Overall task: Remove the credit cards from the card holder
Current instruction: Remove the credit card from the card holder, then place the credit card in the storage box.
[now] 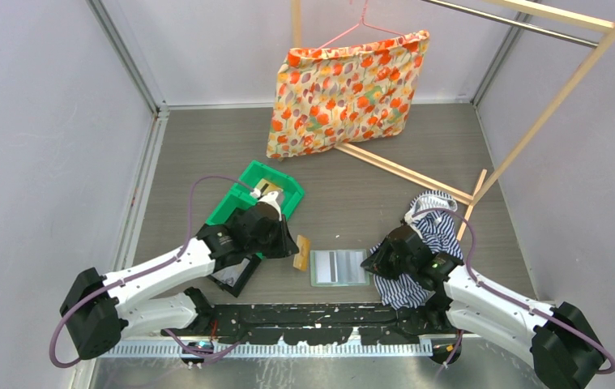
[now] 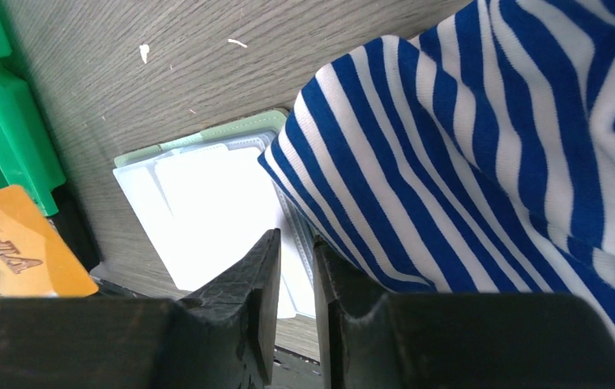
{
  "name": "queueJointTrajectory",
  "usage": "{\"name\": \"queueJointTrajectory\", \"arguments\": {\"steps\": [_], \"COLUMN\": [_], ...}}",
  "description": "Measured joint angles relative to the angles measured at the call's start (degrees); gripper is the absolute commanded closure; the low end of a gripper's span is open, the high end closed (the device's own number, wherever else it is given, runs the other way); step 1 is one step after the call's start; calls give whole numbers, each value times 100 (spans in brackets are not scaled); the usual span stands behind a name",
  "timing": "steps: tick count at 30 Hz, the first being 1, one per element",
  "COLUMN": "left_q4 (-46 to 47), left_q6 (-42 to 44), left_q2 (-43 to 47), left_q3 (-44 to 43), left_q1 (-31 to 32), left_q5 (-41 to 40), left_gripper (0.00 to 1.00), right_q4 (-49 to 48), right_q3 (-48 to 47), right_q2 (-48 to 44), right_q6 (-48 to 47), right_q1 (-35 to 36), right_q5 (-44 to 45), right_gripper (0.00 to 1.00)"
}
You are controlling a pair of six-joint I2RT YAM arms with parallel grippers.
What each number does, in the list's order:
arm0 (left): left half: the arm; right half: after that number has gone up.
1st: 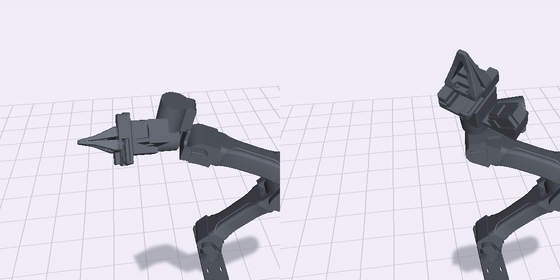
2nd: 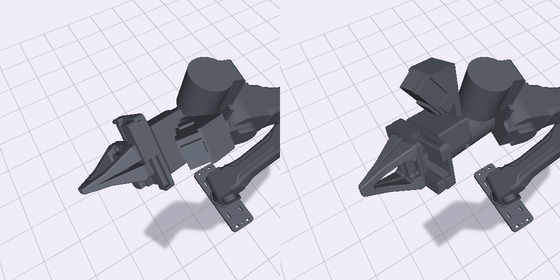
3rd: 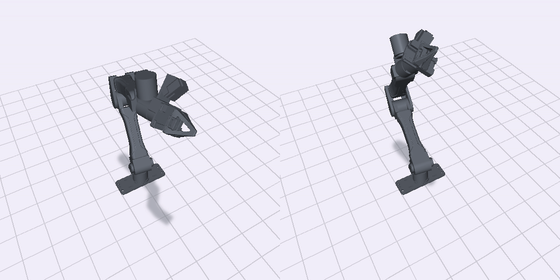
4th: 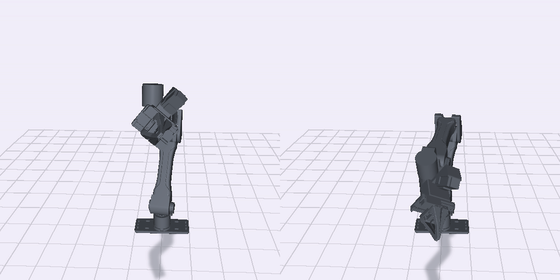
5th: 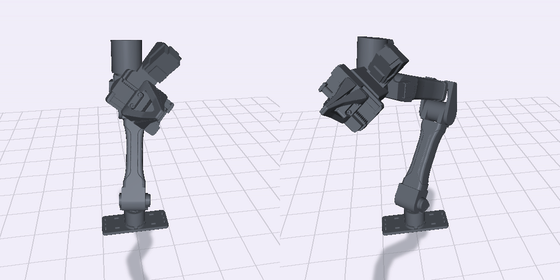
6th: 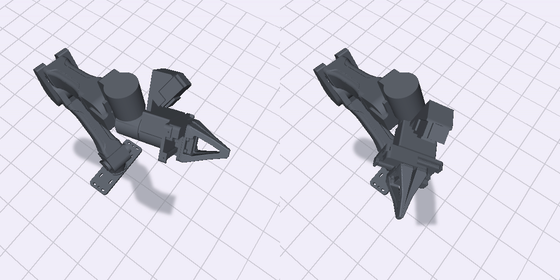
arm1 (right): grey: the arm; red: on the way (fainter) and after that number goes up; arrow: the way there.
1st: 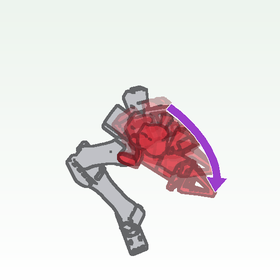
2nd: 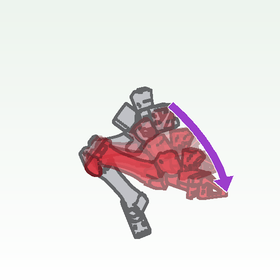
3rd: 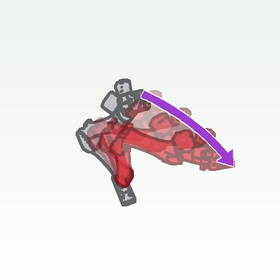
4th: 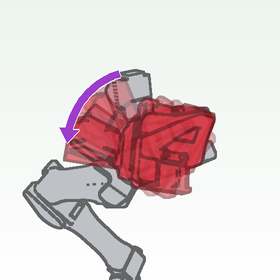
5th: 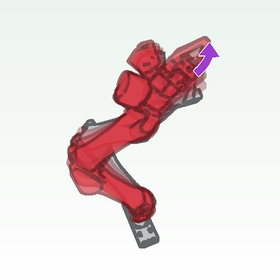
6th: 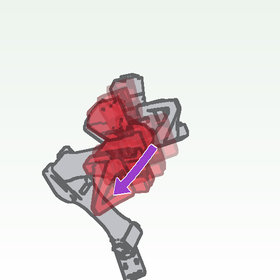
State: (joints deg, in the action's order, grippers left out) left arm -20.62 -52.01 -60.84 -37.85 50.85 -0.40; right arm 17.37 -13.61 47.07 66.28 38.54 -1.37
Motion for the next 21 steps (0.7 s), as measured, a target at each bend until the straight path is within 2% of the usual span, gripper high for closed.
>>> {"name": "queueJointTrajectory", "arguments": {"steps": [8,14,21], "left_q4": [-822,-1058,-1340], "left_q6": [396,634,817], "left_q2": [-57,-125,-872], "left_q3": [-1045,-1578,-2426], "left_q1": [-275,-994,-1467], "left_q5": [-92,-66,-254], "left_gripper": [99,99,99], "right_q4": [4,83,120], "right_q3": [0,7,11], "right_q2": [-59,-151,-210], "right_q6": [-22,-46,-50], "right_q1": [0,-2,-2], "right_q5": [9,103,136], "right_gripper": [72,72,72]}}
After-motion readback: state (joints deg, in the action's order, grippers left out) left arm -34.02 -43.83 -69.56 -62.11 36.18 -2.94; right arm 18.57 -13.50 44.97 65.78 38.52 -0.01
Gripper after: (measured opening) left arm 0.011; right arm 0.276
